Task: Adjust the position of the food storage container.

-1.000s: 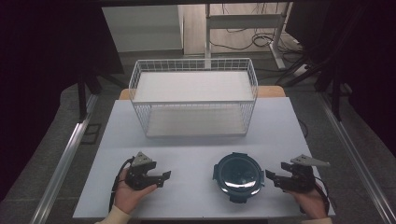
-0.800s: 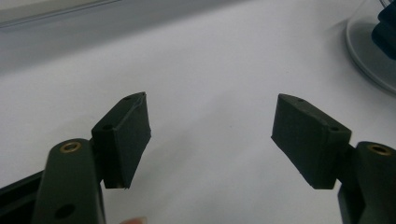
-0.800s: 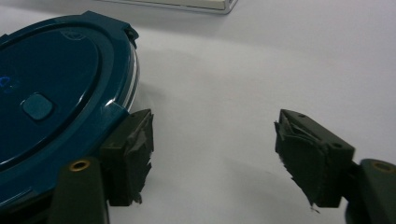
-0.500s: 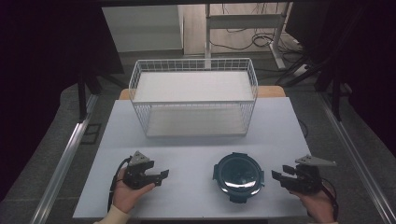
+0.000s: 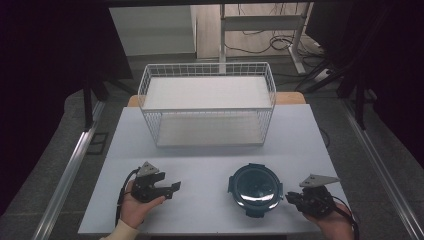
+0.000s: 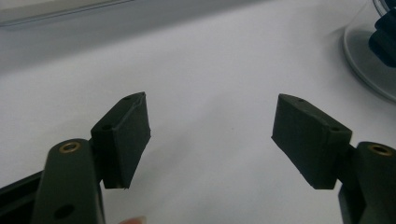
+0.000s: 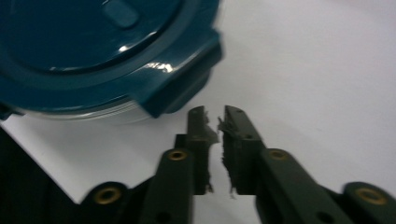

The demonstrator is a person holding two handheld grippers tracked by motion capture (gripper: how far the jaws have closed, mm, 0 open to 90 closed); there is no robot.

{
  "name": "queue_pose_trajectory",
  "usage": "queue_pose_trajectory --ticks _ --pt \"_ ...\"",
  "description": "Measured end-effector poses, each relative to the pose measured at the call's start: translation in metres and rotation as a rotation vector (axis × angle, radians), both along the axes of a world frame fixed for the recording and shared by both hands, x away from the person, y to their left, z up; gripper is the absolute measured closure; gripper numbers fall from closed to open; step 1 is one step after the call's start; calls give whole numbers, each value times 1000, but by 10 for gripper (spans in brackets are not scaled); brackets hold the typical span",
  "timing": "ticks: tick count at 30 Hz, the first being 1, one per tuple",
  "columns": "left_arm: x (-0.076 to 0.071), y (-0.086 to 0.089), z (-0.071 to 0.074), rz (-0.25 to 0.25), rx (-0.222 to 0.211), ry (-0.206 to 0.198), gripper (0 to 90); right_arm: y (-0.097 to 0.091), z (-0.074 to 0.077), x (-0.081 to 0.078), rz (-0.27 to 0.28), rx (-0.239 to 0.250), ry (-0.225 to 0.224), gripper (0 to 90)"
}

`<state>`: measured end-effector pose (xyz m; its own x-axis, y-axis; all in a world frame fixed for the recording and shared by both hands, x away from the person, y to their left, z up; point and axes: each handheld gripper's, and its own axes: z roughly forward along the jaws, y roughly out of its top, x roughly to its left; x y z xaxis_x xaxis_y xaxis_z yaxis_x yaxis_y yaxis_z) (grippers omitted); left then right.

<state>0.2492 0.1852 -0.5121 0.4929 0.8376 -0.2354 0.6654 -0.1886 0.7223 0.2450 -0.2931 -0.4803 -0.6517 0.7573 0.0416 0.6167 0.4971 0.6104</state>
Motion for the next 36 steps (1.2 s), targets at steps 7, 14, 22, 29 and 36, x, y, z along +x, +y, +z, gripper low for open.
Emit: queue_pose_trajectory --ticks 7,14,22,29,36 --pt "0 1 0 0 -2 0 270 5 -1 -3 32 -13 20 889" --pt "1 3 2 -7 -85 29 269 11 -3 -4 46 -21 17 893" --pt "1 5 1 -2 -80 34 270 13 -2 -6 71 -27 36 894" --pt "2 7 0 3 -85 33 271 31 -11 -7 141 -69 57 894" --pt "2 6 1 1 -88 33 271 32 -11 -7 150 -78 34 894"
